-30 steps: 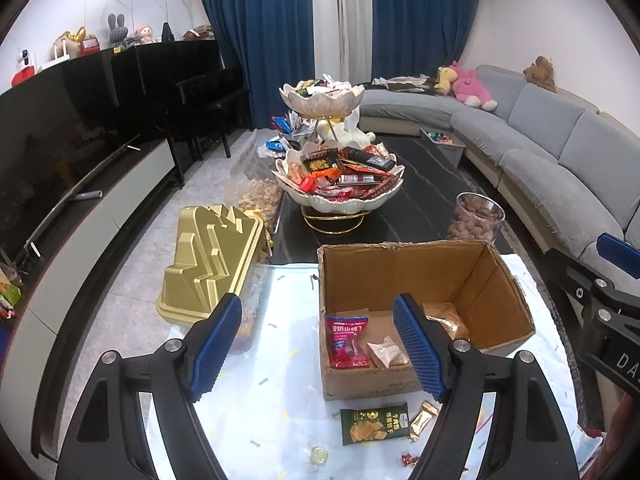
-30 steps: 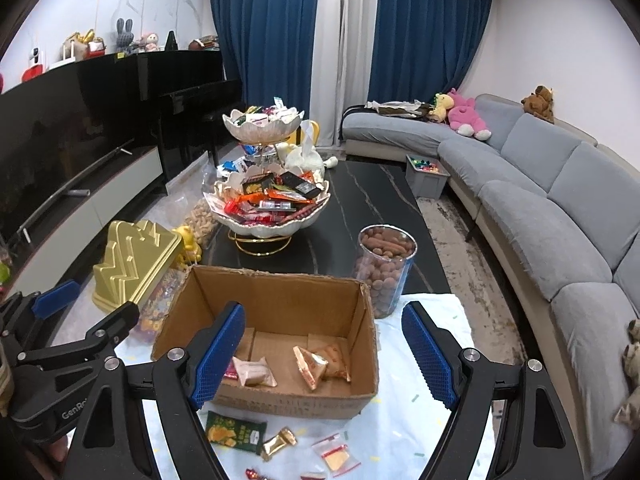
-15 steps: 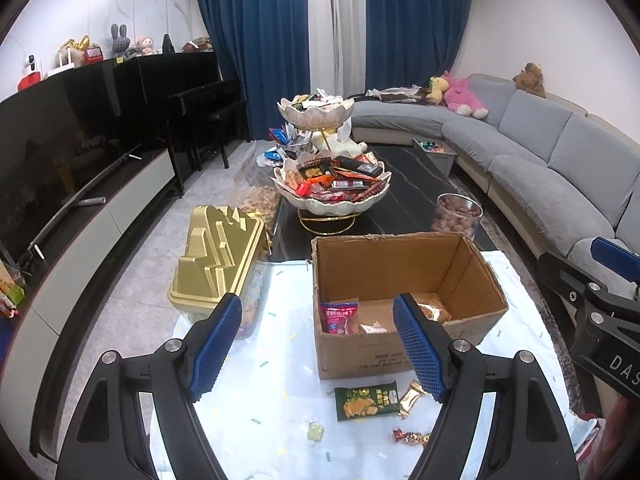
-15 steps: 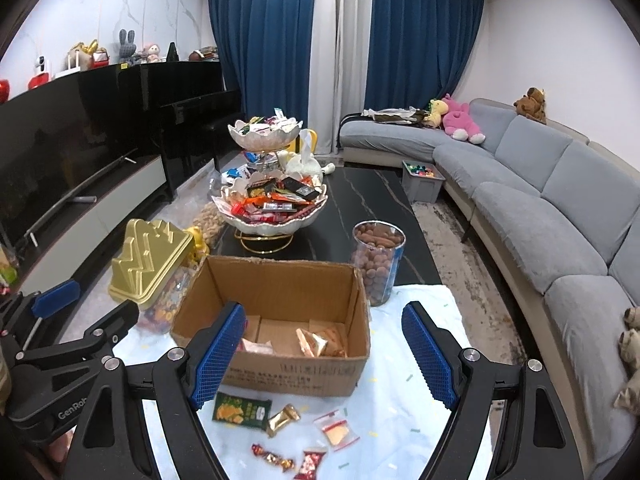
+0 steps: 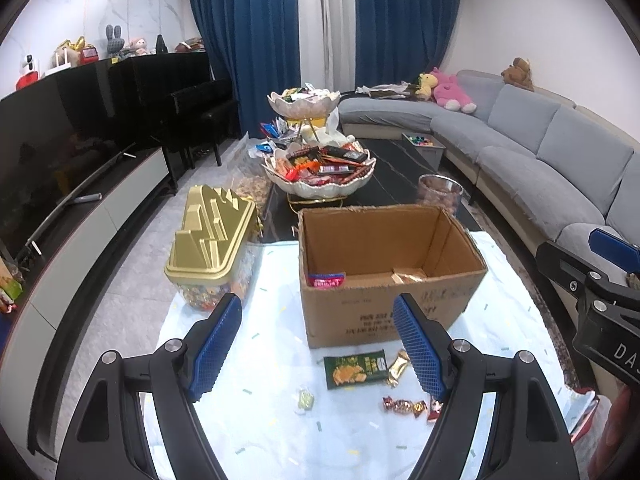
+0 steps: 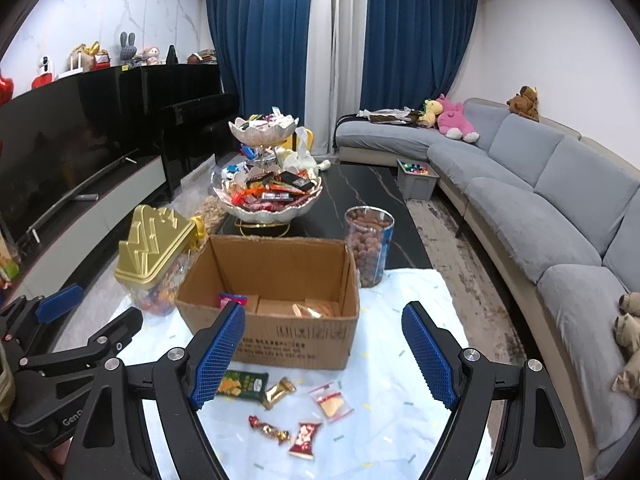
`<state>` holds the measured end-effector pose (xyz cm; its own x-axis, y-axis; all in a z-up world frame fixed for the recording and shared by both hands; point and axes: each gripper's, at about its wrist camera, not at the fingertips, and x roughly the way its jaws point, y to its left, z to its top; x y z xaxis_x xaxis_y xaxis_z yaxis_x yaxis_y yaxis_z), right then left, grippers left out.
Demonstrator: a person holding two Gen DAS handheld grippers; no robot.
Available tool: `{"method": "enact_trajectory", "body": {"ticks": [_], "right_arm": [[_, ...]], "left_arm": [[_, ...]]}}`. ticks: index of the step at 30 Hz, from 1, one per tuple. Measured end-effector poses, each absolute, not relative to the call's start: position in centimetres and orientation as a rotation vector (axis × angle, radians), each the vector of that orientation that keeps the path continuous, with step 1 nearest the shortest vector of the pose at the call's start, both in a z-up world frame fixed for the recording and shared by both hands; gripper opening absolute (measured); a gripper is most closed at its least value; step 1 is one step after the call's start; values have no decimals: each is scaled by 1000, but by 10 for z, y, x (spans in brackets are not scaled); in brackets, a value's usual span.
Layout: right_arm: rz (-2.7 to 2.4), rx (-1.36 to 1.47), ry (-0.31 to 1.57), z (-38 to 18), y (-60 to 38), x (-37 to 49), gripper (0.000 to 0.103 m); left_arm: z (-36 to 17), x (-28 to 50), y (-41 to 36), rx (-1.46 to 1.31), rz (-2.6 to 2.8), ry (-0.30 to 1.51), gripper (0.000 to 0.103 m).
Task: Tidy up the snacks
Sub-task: 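Withdraw both open tools from the box back over the table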
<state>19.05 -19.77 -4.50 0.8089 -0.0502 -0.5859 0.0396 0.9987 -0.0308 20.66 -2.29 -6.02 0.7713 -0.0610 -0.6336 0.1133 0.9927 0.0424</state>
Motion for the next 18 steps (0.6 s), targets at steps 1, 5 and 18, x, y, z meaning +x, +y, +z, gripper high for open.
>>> {"method": "enact_trajectory", "body": {"ticks": [1,5,18], "right_arm": [[-48,-18,629,-46,-197,190,81],[-52,-20,641,-53,-199,182,81],[-60,-6,691,-84,-200,171,81]], "left_arm": [[-62,204,-23,81,-97,686,78],[-69,197,-24,86,-100,695,78],[-105,186,-25,88,-100,746,78]]}}
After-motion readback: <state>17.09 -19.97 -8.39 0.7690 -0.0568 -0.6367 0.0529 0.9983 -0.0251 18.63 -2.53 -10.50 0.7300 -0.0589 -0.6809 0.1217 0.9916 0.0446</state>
